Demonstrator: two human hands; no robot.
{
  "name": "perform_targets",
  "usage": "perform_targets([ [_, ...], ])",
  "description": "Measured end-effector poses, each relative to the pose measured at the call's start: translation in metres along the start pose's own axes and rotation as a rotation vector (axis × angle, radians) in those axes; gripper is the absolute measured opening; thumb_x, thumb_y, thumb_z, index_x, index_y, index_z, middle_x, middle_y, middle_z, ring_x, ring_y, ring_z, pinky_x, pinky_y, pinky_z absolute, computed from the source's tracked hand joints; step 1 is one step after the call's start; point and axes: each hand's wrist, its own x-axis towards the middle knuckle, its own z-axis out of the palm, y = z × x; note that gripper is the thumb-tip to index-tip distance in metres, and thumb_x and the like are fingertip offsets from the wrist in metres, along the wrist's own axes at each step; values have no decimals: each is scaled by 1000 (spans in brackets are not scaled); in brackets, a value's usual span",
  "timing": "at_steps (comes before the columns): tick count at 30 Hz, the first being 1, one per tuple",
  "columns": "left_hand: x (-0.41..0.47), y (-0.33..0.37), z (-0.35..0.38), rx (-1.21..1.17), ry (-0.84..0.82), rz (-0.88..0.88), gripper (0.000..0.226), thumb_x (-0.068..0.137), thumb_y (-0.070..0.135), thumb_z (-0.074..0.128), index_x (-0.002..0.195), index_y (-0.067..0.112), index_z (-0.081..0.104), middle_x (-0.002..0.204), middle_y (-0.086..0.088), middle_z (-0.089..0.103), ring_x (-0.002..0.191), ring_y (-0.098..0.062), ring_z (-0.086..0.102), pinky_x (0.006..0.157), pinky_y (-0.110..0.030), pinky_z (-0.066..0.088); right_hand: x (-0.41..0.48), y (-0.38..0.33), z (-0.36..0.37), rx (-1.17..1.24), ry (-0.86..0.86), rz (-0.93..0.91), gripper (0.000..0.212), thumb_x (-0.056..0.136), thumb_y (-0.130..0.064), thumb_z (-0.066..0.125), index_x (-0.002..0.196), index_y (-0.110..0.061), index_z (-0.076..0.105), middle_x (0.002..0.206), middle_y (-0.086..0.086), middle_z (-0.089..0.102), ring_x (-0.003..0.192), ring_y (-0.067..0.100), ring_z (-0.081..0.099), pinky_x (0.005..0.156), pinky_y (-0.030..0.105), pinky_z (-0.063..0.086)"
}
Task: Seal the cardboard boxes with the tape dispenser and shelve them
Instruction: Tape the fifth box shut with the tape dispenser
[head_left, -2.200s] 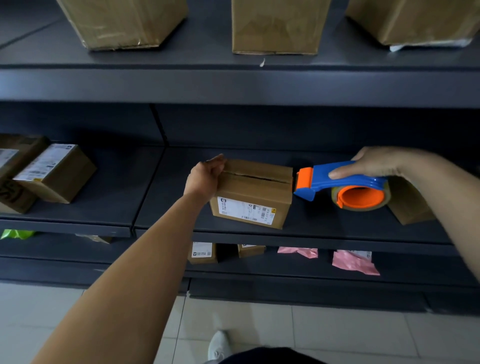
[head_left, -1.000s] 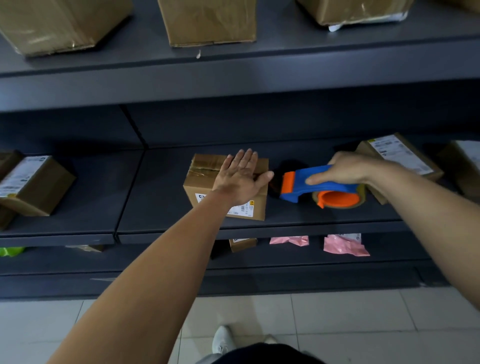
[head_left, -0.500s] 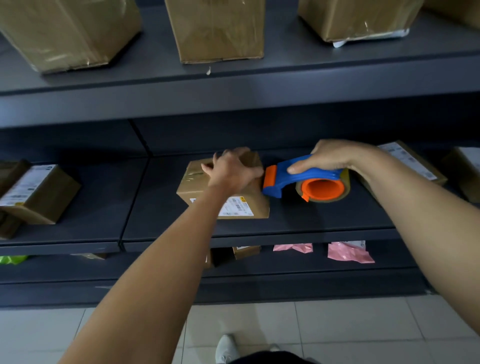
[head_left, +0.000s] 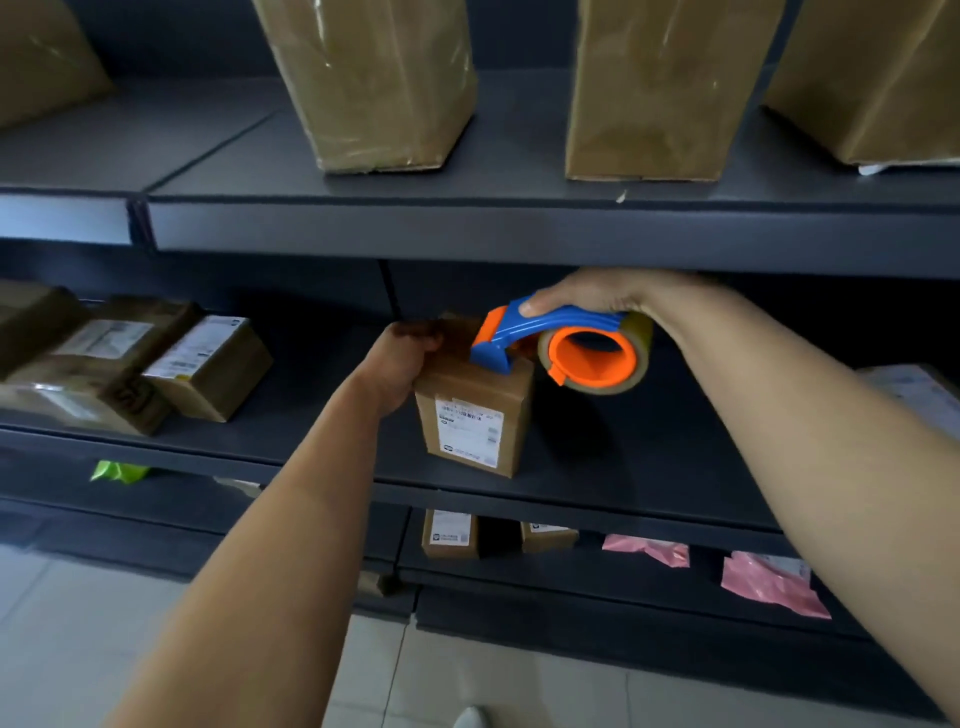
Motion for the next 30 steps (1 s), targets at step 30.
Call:
perform_targets([
  [30,1,-7,30,954,-211,323,45,105,21,28,150,17,27,159,3,17,148,-20,7,120,-42,9,-56,59,-6,-195,330,109,74,51,-75,61,77,-7,71,71,9,68,66,21,58,69,31,40],
])
